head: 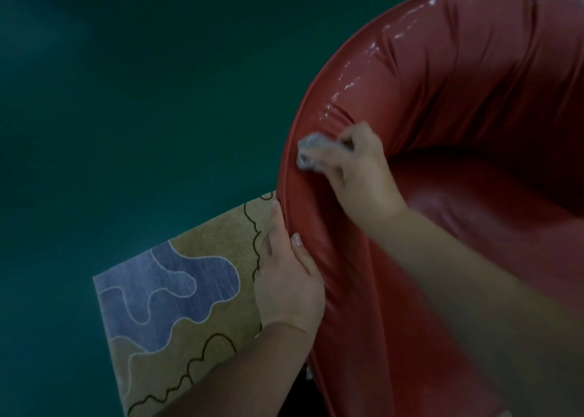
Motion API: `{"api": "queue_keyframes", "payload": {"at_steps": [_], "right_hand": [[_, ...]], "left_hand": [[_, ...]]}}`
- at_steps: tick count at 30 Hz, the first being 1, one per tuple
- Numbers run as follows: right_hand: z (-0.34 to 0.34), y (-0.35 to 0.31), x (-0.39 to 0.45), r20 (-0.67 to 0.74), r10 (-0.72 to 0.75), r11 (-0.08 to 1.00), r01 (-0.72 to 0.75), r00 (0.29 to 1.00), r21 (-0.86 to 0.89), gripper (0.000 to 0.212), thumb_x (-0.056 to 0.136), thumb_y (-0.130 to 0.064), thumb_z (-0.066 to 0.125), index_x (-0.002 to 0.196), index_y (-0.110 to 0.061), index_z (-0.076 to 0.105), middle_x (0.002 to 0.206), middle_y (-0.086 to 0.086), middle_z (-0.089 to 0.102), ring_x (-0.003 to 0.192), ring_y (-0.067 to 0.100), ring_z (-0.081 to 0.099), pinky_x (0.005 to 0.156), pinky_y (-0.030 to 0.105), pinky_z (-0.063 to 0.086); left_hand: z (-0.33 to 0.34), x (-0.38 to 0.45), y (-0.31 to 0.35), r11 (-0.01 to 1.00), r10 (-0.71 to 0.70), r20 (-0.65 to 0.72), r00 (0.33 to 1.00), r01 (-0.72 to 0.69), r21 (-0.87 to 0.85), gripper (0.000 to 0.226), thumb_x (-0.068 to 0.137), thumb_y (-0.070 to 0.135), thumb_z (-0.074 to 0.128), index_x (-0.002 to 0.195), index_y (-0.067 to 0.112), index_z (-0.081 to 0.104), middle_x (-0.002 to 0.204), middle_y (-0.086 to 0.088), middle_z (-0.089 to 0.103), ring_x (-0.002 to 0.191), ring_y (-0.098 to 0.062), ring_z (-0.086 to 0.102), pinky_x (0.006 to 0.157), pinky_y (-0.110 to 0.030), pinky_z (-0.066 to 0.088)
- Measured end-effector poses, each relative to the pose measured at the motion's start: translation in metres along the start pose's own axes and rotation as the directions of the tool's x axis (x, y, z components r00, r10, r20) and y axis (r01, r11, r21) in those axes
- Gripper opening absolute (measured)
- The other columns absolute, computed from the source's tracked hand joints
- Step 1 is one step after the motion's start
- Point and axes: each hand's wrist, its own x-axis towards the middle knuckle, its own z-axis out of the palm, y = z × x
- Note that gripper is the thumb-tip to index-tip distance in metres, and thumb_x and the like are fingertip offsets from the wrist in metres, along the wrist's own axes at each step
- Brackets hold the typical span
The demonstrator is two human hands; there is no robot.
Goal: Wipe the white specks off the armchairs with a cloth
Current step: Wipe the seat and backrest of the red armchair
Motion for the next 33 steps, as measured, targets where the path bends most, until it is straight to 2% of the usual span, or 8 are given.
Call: {"api": "queue_keyframes", "payload": {"at_steps": [3, 7, 9, 14, 19, 24, 28, 33], "right_hand": [[0.006, -0.009, 0.032, -0.040, 0.107, 0.994, -0.108, 0.993, -0.012, 0.025, 0.091, -0.021, 0.061, 0.113, -0.031, 0.070, 0.108, 0.011, 0.046, 0.101, 0.029, 0.044, 0.088, 0.044, 0.043], [0.008, -0.016, -0.021, 0.017, -0.058, 0.998, 0.058, 0.998, -0.006, 0.026, 0.088, -0.015, 0.063, 0.109, -0.027, 0.072, 0.099, 0.011, 0.047, 0.091, 0.031, 0.047, 0.076, 0.044, 0.046], [0.006, -0.009, -0.048, -0.003, -0.042, 0.996, 0.042, 0.999, 0.084, 0.026, 0.087, -0.014, 0.066, 0.108, -0.028, 0.073, 0.100, 0.008, 0.046, 0.091, 0.026, 0.049, 0.082, 0.038, 0.047], [0.014, 0.001, -0.037, -0.109, 0.121, 0.978, -0.100, 0.987, 0.184, 0.028, 0.089, -0.014, 0.064, 0.112, -0.029, 0.069, 0.100, 0.001, 0.041, 0.094, 0.018, 0.048, 0.089, 0.017, 0.041], [0.015, -0.002, -0.035, -0.123, 0.185, 0.954, -0.148, 0.975, 0.259, 0.030, 0.089, -0.014, 0.065, 0.113, -0.030, 0.069, 0.099, -0.002, 0.042, 0.093, 0.016, 0.050, 0.091, 0.018, 0.043], [0.016, -0.007, -0.036, -0.178, 0.219, 0.937, -0.156, 0.959, 0.312, 0.034, 0.088, -0.013, 0.065, 0.115, -0.034, 0.067, 0.096, -0.005, 0.041, 0.090, 0.013, 0.049, 0.090, 0.019, 0.043], [0.015, -0.002, -0.023, -0.290, 0.319, 0.905, -0.199, 0.902, 0.376, 0.037, 0.088, -0.011, 0.065, 0.117, -0.034, 0.064, 0.096, -0.001, 0.041, 0.088, 0.008, 0.048, 0.091, 0.011, 0.039], [0.001, 0.012, 0.026, -0.346, 0.469, 0.843, -0.294, 0.813, 0.451, 0.038, 0.090, -0.014, 0.063, 0.114, -0.043, 0.058, 0.095, -0.011, 0.037, 0.084, -0.009, 0.045, 0.086, -0.001, 0.033]], "left_hand": [[0.001, -0.001, -0.001, 1.000, 0.006, -0.020, 1.000, -0.006, -0.017, 0.055, 0.100, 0.027, 0.032, 0.152, 0.032, 0.017, 0.143, -0.003, 0.049, 0.111, -0.027, 0.059, 0.085, -0.033, 0.045], [0.001, -0.002, -0.003, 1.000, -0.017, -0.009, 1.000, 0.017, -0.008, 0.055, 0.099, 0.031, 0.030, 0.151, 0.038, 0.015, 0.126, -0.006, 0.059, 0.095, -0.030, 0.060, 0.072, -0.030, 0.039], [0.000, -0.001, -0.002, 1.000, -0.015, -0.005, 1.000, 0.015, -0.017, 0.055, 0.099, 0.033, 0.029, 0.151, 0.038, 0.015, 0.127, -0.005, 0.058, 0.093, -0.028, 0.061, 0.072, -0.028, 0.037], [-0.004, 0.001, -0.003, 0.998, -0.024, 0.023, 0.999, 0.025, -0.062, 0.053, 0.100, 0.035, 0.028, 0.150, 0.044, 0.013, 0.139, 0.000, 0.052, 0.103, -0.024, 0.060, 0.082, -0.034, 0.046], [-0.007, 0.006, -0.002, 0.994, -0.029, 0.087, 0.996, 0.037, -0.101, 0.054, 0.101, 0.037, 0.028, 0.149, 0.049, 0.007, 0.151, 0.012, 0.037, 0.123, -0.013, 0.050, 0.087, -0.024, 0.037], [-0.009, 0.054, 0.006, 0.998, -0.005, 0.155, 0.988, 0.014, -0.058, 0.052, 0.103, 0.036, 0.028, 0.152, 0.039, 0.010, 0.145, -0.002, 0.047, 0.120, -0.026, 0.053, 0.084, -0.028, 0.036], [-0.006, 0.110, 0.020, 0.996, 0.073, 0.196, 0.978, -0.061, -0.064, 0.050, 0.103, 0.035, 0.028, 0.152, 0.035, 0.019, 0.148, 0.000, 0.044, 0.129, -0.024, 0.047, 0.101, -0.031, 0.035], [0.004, 0.179, 0.046, 0.979, 0.179, 0.280, 0.943, -0.143, -0.146, 0.046, 0.104, 0.034, 0.028, 0.149, 0.031, 0.032, 0.148, 0.006, 0.044, 0.132, -0.016, 0.043, 0.100, -0.019, 0.027]]}}
